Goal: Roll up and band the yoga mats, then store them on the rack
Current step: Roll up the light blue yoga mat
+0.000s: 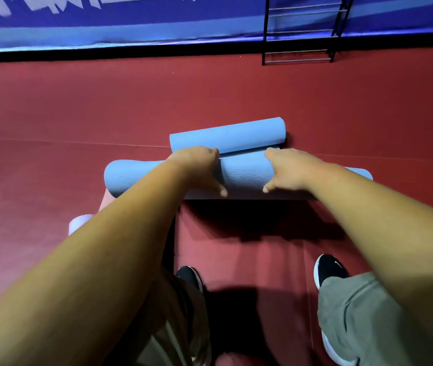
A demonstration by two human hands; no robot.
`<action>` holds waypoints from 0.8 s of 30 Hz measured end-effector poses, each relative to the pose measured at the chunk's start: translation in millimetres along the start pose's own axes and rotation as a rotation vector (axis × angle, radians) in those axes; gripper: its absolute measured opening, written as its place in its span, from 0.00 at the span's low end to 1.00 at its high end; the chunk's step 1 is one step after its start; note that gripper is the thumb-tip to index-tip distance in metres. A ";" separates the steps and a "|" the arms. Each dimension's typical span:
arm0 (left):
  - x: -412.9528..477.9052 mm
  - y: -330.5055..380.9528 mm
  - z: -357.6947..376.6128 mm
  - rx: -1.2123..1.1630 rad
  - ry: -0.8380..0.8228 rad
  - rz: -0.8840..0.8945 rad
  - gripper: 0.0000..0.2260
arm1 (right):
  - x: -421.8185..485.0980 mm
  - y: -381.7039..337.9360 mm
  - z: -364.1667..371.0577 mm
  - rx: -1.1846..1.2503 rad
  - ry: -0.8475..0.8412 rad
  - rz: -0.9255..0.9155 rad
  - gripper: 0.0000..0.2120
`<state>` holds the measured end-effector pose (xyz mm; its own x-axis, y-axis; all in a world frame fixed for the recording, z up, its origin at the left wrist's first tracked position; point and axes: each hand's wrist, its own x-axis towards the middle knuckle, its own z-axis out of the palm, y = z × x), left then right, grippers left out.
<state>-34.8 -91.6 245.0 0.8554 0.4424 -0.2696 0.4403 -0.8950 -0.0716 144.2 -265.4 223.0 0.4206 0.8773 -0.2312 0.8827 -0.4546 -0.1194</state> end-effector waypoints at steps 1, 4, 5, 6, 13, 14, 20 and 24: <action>-0.5 0.9 1.3 0.029 -0.026 0.002 0.33 | 1.0 -1.7 1.1 0.001 -0.023 0.000 0.30; -0.6 4.2 3.7 0.050 -0.076 0.012 0.28 | 4.4 -2.8 4.7 0.011 -0.063 0.004 0.29; -0.9 4.7 5.3 0.043 -0.095 0.013 0.25 | 5.6 -2.4 5.6 0.021 -0.074 0.005 0.30; -2.2 4.9 7.3 0.027 -0.106 0.014 0.23 | 6.8 -1.6 6.2 0.032 -0.089 0.002 0.31; -9.5 -2.4 21.8 -0.089 -0.223 -0.060 0.15 | 8.1 -6.6 12.7 0.059 -0.277 -0.034 0.20; -9.4 -3.1 22.2 -0.115 -0.246 -0.081 0.19 | 7.9 -5.5 13.4 0.067 -0.286 -0.039 0.21; -6.8 -13.2 25.6 -0.188 -0.255 -0.106 0.21 | 8.8 -3.8 12.5 0.162 -0.243 -0.079 0.29; -8.0 -18.5 32.7 -0.251 -0.128 -0.076 0.16 | 12.1 -1.6 11.0 0.162 -0.164 -0.101 0.27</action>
<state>-58.7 -80.5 217.0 0.7830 0.4824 -0.3927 0.5691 -0.8105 0.1390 145.5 -255.7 209.7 0.2803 0.8891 -0.3618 0.8679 -0.3958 -0.3002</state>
